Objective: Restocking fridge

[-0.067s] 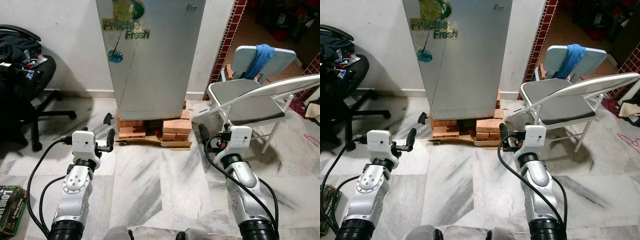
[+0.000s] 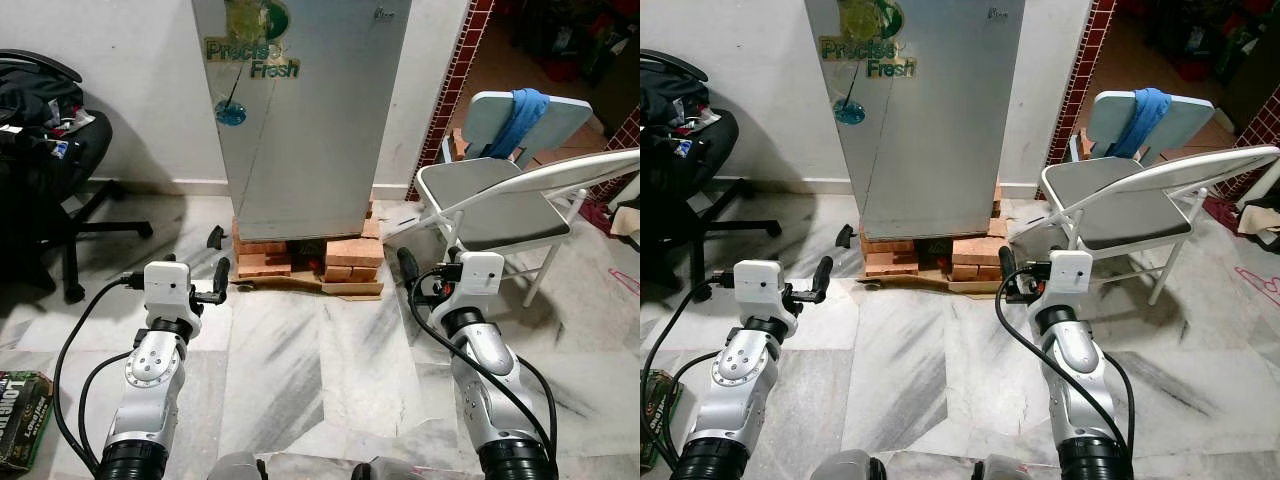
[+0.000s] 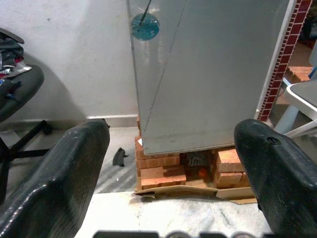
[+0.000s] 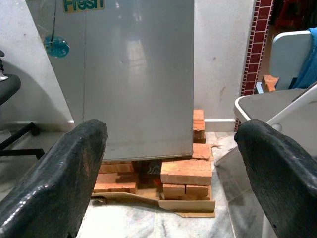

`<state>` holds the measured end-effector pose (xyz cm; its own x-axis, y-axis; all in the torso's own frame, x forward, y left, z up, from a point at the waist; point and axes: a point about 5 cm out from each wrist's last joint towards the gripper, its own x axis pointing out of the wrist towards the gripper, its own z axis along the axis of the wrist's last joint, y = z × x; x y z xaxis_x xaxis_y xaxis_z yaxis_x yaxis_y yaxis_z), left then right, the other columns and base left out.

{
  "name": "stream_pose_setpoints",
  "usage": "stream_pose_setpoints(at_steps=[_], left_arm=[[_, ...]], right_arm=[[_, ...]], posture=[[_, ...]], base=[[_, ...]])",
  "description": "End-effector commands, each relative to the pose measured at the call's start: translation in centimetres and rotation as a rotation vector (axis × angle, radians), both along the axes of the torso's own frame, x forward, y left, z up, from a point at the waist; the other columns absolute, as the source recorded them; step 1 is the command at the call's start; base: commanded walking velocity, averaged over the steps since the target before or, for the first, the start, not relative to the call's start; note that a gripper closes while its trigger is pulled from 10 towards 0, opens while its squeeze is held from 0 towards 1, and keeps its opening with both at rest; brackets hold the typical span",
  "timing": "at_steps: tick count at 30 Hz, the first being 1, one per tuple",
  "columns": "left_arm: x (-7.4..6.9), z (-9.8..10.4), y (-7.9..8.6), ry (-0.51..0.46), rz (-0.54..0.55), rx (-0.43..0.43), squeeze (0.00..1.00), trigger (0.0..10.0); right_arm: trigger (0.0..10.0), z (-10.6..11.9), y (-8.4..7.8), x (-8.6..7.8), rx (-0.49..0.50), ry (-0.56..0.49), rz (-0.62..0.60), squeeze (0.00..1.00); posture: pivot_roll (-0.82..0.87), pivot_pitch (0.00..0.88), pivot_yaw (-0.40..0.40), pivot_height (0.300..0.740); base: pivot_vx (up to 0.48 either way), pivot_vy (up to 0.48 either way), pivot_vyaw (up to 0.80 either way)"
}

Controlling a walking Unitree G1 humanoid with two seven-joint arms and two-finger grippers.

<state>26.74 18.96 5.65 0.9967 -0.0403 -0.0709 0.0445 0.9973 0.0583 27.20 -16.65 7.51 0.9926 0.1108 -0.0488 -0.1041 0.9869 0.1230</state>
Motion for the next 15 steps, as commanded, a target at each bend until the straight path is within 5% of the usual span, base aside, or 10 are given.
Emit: stream_pose_setpoints(at_steps=[1,10,12,15], left_arm=[[0.2,0.2,0.0,-0.005,-0.005,0.017,0.00,10.0],[0.3,0.2,0.1,-0.006,-0.004,0.018,0.00,10.0],[0.2,-1.2,-2.0,0.056,-0.072,-0.001,0.00,10.0],[0.1,-1.3,-2.3,0.064,-0.079,-0.004,0.00,10.0]], right_arm=[[10.0,0.0,0.0,0.2,-0.004,0.007,0.001,0.00],[10.0,0.0,0.1,0.3,-0.005,0.011,-0.003,0.00],[10.0,-1.0,-0.3,-0.4,-0.011,0.026,-0.106,0.00],[10.0,-1.1,-0.3,-0.4,-0.011,0.027,-0.117,0.00]], posture=[[0.03,0.000,-0.002,0.740],[0.00,0.000,0.000,0.740],[0.00,0.000,0.029,0.740],[0.00,0.000,0.030,0.740]], base=[[0.000,0.000,0.00],[0.000,0.000,0.00],[0.000,0.000,0.00],[0.000,0.000,0.00]])
